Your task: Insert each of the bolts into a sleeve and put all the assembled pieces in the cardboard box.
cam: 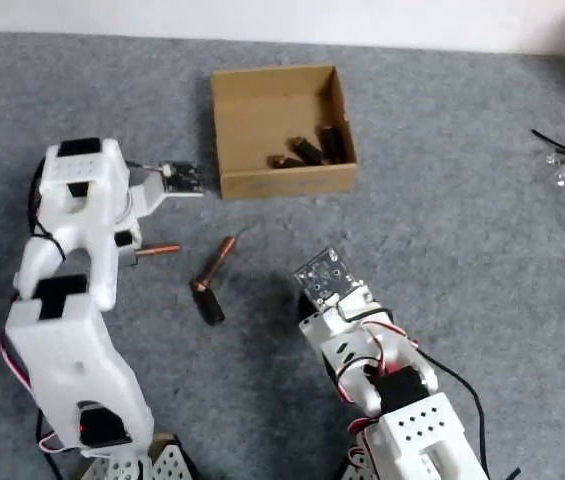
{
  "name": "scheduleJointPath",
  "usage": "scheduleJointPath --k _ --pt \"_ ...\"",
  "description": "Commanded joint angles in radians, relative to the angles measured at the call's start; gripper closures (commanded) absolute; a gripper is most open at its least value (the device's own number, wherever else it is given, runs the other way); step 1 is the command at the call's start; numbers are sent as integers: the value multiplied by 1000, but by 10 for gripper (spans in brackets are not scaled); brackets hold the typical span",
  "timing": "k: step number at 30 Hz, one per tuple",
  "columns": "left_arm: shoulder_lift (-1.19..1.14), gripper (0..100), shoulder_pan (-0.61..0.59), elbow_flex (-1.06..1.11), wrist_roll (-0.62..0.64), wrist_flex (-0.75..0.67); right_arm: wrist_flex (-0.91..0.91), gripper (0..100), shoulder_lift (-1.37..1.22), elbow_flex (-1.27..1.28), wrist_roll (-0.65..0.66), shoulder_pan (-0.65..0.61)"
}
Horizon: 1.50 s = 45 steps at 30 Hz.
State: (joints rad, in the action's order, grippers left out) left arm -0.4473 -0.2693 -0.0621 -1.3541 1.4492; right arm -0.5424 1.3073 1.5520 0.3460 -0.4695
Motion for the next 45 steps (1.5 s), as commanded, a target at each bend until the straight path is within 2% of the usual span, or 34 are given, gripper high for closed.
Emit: scheduleJointPath --k 1,3,7,12,17,21,26,28,31,33,35,39,45 --pt "-67 921 -47 -120 -72 14 41 993 21 -7 12 13" --pt "-96 892 -59 -131 -72 8 41 993 21 -7 12 13" --pt "-128 893 -62 -162 -66 12 41 993 21 -7 12 13" --pt "-113 892 -44 -219 135 12 41 993 21 -7 12 13" --pt "-53 892 -35 -306 410 15 42 993 21 -7 12 13" --pt "4 888 -35 -325 681 31 42 993 21 -7 12 13" --pt "27 888 24 -323 925 221 42 993 21 -7 12 13" --pt "27 888 35 -328 1132 255 42 993 21 -7 12 13" --pt "22 887 48 -320 1545 226 42 993 21 -7 12 13" --pt "7 887 48 -302 1766 226 42 993 21 -7 12 16" --pt "-15 890 73 -297 1860 218 42 993 21 -7 12 16" --pt "-39 892 148 -309 1893 196 42 993 21 -7 14 18" --pt "-64 888 99 -318 2147 189 42 993 21 -7 14 18"
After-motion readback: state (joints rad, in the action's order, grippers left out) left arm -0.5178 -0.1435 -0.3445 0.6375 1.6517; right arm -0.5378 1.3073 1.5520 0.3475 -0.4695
